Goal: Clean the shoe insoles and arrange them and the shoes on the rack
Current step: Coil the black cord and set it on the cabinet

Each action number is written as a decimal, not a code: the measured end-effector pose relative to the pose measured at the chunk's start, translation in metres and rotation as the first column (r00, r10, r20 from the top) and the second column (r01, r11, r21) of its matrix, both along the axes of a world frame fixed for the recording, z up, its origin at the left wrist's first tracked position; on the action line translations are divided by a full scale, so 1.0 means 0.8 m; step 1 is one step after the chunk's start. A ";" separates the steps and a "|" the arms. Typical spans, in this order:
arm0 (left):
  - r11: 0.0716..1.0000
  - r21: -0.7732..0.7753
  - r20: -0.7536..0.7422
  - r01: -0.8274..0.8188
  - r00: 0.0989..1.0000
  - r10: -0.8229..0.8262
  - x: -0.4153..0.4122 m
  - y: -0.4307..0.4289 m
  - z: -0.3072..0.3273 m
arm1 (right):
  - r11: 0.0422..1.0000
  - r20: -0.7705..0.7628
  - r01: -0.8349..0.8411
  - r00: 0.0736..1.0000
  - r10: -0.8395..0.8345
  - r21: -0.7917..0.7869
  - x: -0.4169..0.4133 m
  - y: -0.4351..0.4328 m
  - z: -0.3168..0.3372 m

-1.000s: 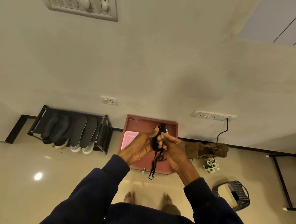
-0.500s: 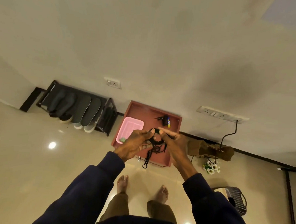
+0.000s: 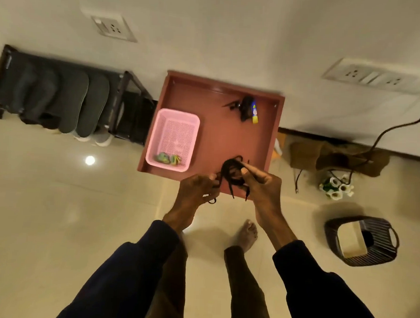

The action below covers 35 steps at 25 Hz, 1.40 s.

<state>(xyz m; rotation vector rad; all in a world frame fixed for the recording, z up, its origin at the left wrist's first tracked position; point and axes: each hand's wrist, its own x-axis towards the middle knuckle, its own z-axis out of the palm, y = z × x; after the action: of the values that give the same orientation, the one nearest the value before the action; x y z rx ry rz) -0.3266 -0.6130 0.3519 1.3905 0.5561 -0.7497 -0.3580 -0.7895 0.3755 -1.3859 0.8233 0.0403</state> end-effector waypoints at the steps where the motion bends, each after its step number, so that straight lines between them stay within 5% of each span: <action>1: 0.995 0.095 0.026 0.011 1.000 -0.014 -0.003 -0.003 -0.039 | 0.999 -0.010 0.041 0.999 -0.041 -0.003 -0.005 -0.005 -0.034; 6: 0.784 0.579 0.158 0.223 0.913 -0.376 -0.002 -0.039 -0.173 | 0.992 -0.035 0.124 0.992 -0.124 0.004 -0.030 -0.017 -0.147; 12: 0.554 0.793 0.268 0.253 0.672 -0.691 -0.007 -0.058 -0.272 | 0.991 -0.059 0.126 0.991 -0.124 0.035 -0.038 -0.025 -0.216; 19: 0.670 0.732 0.409 0.123 0.707 -0.577 0.086 -0.076 -0.251 | 0.989 -0.082 0.137 0.988 -0.133 0.050 -0.029 -0.031 -0.219; 22: 0.812 0.584 0.525 -0.015 0.770 -0.363 0.141 -0.085 -0.239 | 0.989 -0.092 0.143 0.986 -0.138 0.047 -0.023 -0.031 -0.217; 25: 0.850 0.519 0.530 -0.087 0.813 -0.241 0.175 -0.087 -0.232 | 0.988 -0.076 0.148 0.987 -0.144 0.054 -0.016 -0.025 -0.215; 32: 0.797 0.603 0.576 0.016 0.684 -0.449 0.080 -0.021 -0.232 | 0.972 -0.038 0.221 0.975 -0.218 0.080 -0.031 0.013 -0.215; 35: 0.849 0.528 0.558 0.012 0.749 -0.358 0.015 0.021 -0.221 | 0.958 -0.055 0.271 0.962 -0.267 0.094 -0.042 0.039 -0.220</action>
<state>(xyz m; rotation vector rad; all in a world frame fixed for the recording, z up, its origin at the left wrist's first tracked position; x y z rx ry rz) -0.3148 -0.5959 0.1750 2.0935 0.0398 -0.2327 -0.3920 -0.7584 0.1994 -1.1716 1.0254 -0.0994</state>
